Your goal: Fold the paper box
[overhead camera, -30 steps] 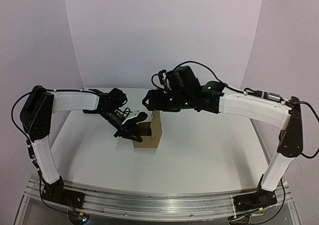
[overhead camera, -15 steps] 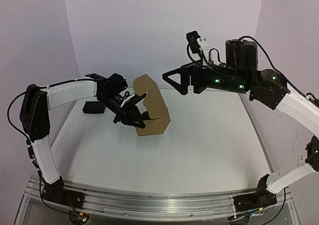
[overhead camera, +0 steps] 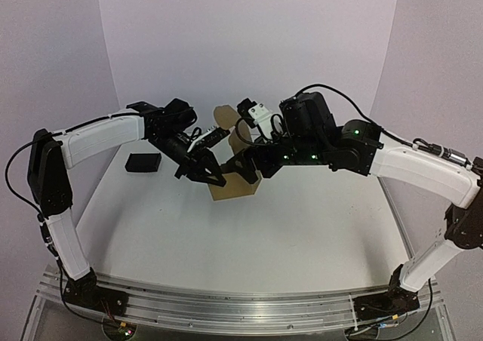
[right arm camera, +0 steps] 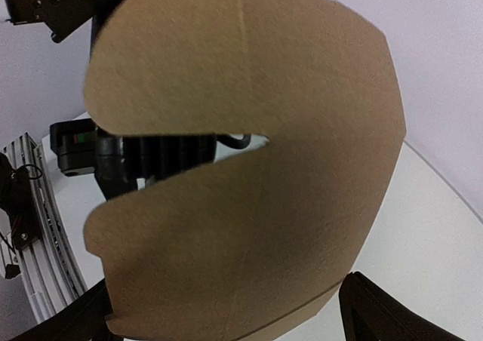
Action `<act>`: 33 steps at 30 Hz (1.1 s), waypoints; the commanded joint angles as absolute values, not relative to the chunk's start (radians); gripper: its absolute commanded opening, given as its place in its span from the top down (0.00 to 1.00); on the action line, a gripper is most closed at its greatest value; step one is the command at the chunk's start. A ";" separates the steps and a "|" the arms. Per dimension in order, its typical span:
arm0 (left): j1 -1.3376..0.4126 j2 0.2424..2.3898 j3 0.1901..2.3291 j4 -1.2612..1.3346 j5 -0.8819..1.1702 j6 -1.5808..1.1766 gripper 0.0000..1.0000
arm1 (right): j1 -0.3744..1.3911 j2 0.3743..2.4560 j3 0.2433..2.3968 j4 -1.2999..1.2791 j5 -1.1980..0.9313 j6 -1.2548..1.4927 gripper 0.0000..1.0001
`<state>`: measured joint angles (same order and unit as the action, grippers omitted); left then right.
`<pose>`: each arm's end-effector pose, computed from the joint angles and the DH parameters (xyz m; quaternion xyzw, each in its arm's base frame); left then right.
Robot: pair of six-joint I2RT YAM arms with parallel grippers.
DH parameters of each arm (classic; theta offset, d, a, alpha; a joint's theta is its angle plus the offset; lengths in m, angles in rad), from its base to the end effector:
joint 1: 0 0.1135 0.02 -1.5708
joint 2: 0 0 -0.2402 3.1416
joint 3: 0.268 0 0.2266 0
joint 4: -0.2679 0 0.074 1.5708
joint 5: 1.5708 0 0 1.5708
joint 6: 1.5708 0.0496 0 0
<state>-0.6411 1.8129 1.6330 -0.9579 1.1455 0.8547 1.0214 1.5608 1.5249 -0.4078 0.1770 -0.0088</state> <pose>0.2478 -0.2413 0.2809 0.6436 0.5225 -0.5070 0.2360 0.1897 0.2931 0.3531 -0.3737 0.7560 0.1927 0.5016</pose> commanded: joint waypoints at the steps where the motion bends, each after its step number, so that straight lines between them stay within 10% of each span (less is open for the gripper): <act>1: -0.655 1.769 1.689 -1.005 1.138 0.886 1.00 | 1.022 1.544 1.505 -0.300 0.344 -0.029 0.02; 19: -0.658 1.796 1.752 -1.071 1.121 1.010 1.00 | 1.010 1.331 1.385 -0.278 -0.044 -0.097 0.02; 33: -0.684 1.793 1.762 -1.085 1.095 1.038 1.00 | 1.010 1.481 1.473 -0.242 0.202 -0.100 0.02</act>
<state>-0.6720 1.8124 1.7151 -1.0660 1.0958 1.0150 1.0149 1.4154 1.4158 -0.2816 0.1284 -0.0962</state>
